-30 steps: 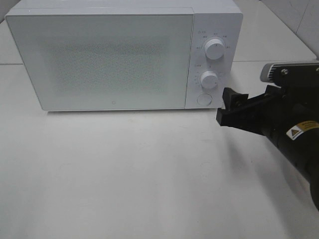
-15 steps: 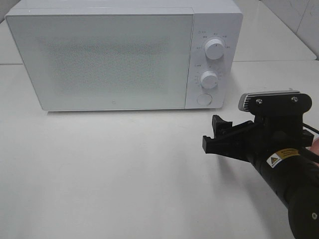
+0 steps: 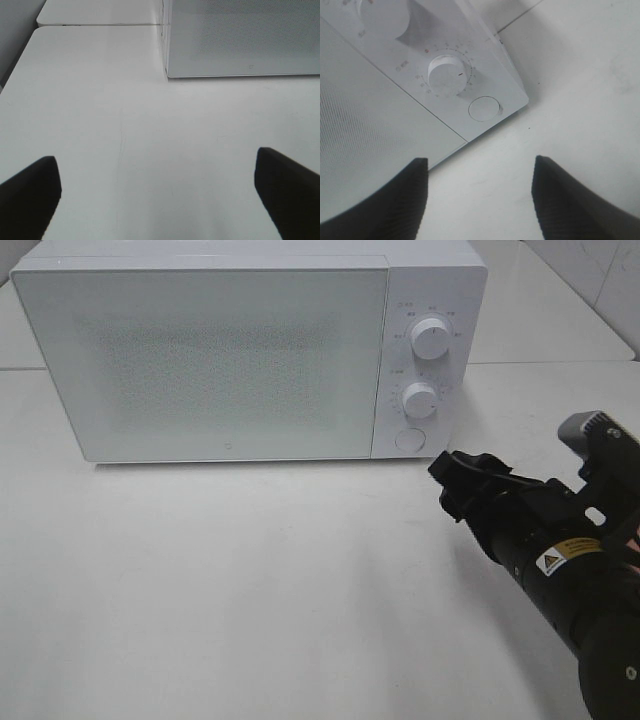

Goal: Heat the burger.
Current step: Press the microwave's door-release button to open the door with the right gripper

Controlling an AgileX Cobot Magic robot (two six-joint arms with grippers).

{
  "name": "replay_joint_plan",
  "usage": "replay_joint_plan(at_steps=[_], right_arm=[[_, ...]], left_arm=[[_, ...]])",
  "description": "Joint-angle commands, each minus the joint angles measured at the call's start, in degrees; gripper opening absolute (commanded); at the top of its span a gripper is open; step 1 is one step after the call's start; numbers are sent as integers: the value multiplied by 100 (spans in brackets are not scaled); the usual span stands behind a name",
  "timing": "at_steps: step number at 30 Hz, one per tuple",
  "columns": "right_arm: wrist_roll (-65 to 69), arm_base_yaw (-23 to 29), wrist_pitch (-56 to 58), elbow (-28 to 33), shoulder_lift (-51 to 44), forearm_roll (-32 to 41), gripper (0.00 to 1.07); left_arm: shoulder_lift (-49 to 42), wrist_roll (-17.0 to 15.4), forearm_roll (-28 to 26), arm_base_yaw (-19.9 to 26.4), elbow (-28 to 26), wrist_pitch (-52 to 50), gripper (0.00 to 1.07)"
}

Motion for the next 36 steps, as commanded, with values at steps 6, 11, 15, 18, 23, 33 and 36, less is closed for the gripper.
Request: replay_joint_plan(at_steps=[6, 11, 15, 18, 23, 33, 36], right_arm=[[3214, 29, -178, 6, -11, -6, 40], [3810, 29, -74, 6, -11, -6, 30], [4280, 29, 138, 6, -11, 0, 17], [4555, 23, 286, 6, -11, 34, 2], [4893, 11, 372, 6, -11, 57, 0], [5099, -390, 384, -246, 367, -384, 2], [5122, -676, 453, -481, 516, -791, 2]], left_arm=[[-120, -29, -17, 23, 11, -34, 103], [-120, -29, -17, 23, 11, -34, 103], [-120, -29, -17, 23, 11, -34, 103], [-120, -29, -17, 23, 11, -34, 103], [-120, -29, -17, 23, 11, -34, 103], [-120, -29, -17, 23, 11, -34, 103], [-120, -29, -17, 23, 11, -34, 103]])
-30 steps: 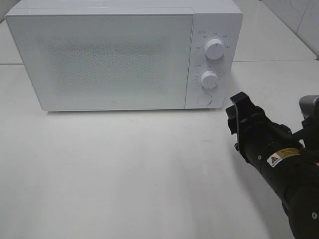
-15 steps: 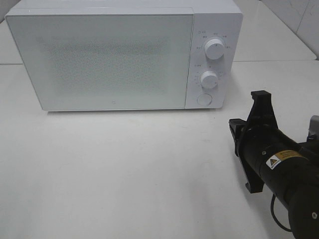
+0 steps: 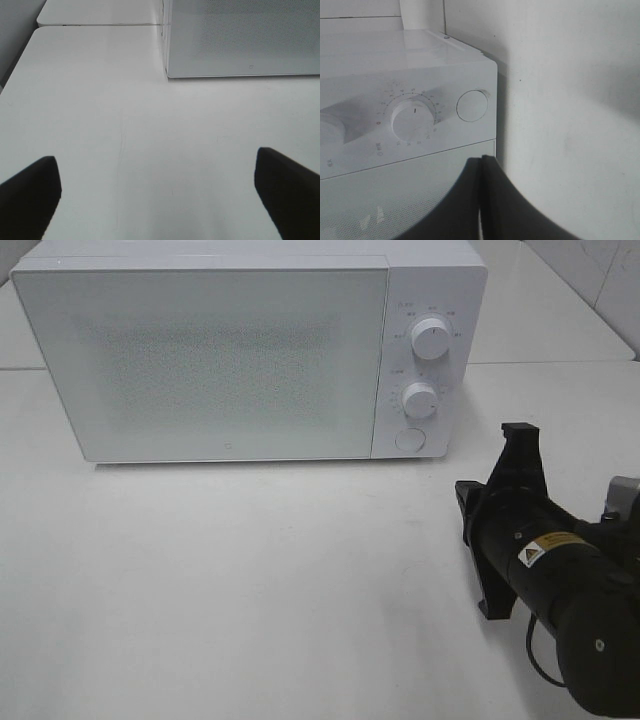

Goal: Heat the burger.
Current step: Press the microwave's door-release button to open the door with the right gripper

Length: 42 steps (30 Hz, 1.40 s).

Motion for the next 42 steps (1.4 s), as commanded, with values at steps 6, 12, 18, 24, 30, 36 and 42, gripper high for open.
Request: replay_joint_plan(at_steps=[6, 12, 18, 24, 30, 36, 42], right_arm=[[40, -630, 384, -550, 327, -785, 2], [34, -1031, 900, -1066, 636, -1312, 2], [-109, -1352, 1203, -1541, 894, -1673, 2], [-264, -1513, 1450, -1896, 1106, -1782, 2], [-281, -1748, 1507, -2326, 1381, -1971, 0], [-286, -1765, 1633, -2613, 1599, -1948, 0], [-596, -1828, 1633, -2819, 1725, -1696, 0]], left_arm=[[-120, -29, -23, 23, 11, -34, 103], [-120, -29, -23, 23, 11, -34, 103], [-120, -29, -23, 23, 11, -34, 103], [-120, -29, -23, 23, 11, -34, 103], [-120, -29, -17, 23, 11, -34, 103], [-120, -29, -17, 23, 11, -34, 103], [-120, -29, -17, 23, 11, -34, 103]])
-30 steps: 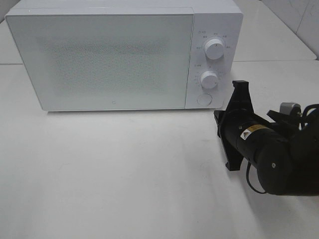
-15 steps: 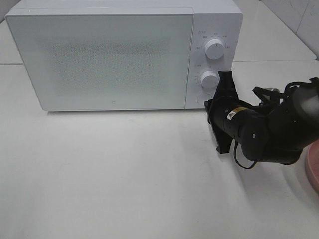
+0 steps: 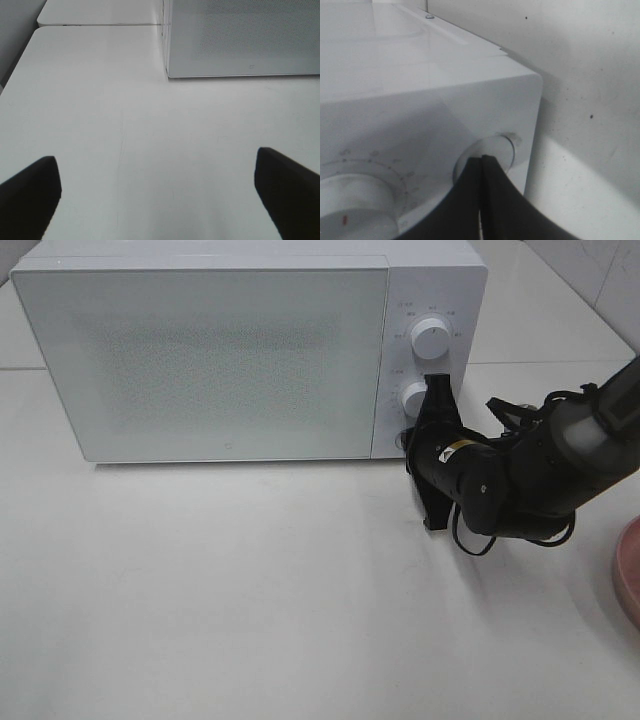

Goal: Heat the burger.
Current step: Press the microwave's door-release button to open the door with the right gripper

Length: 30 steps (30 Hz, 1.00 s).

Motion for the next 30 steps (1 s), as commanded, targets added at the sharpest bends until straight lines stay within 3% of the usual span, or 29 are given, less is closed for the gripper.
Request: replay_joint_plan(at_steps=[1, 11, 30], right_arm=[[-264, -40, -17, -97, 6, 155, 0], [-407, -40, -206, -166, 6, 246, 0], [-980, -40, -762, -1066, 309, 561, 0]], left_arm=[[-120, -29, -23, 23, 11, -34, 103], [-120, -29, -23, 23, 11, -34, 103], [-120, -29, -23, 23, 11, -34, 103]])
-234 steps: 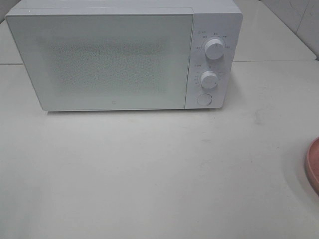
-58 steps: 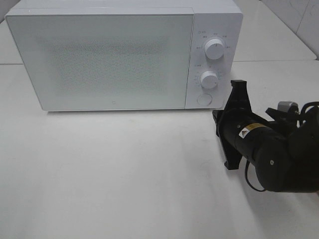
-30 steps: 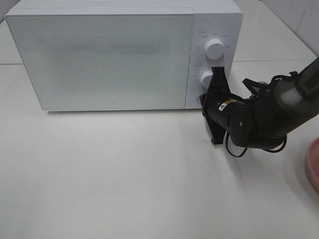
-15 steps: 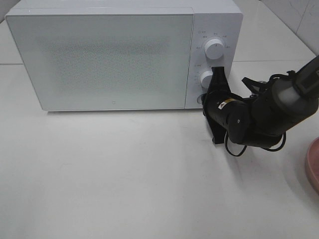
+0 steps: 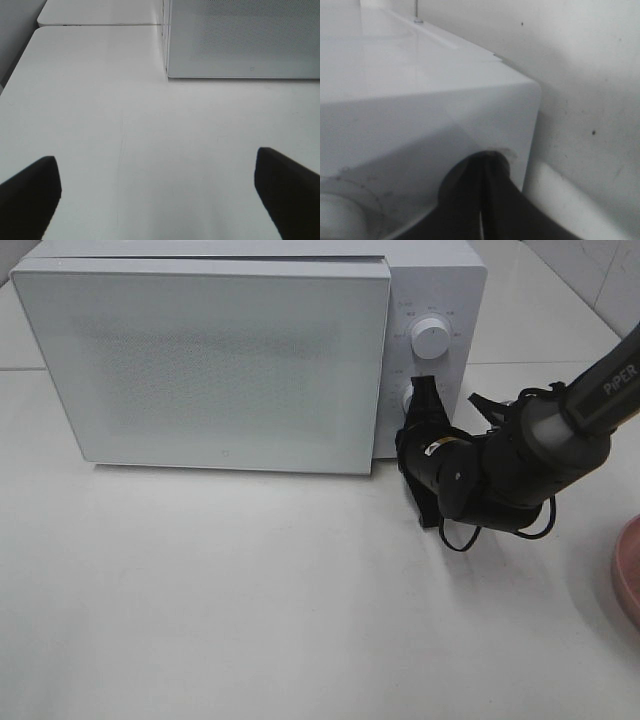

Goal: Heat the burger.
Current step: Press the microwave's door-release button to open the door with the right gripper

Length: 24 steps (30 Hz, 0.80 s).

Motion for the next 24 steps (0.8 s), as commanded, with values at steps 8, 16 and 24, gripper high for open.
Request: replay_joint_plan(at_steps=[8, 16, 24], right_arm=[[-229, -115, -1031, -688, 97, -40, 0], [-332, -115, -917, -676, 97, -46, 0], [-292, -97, -722, -521, 6, -46, 0]], left_arm=[[-120, -29, -23, 23, 11, -34, 103], [-120, -29, -23, 23, 11, -34, 103], [-120, -29, -23, 23, 11, -34, 103]])
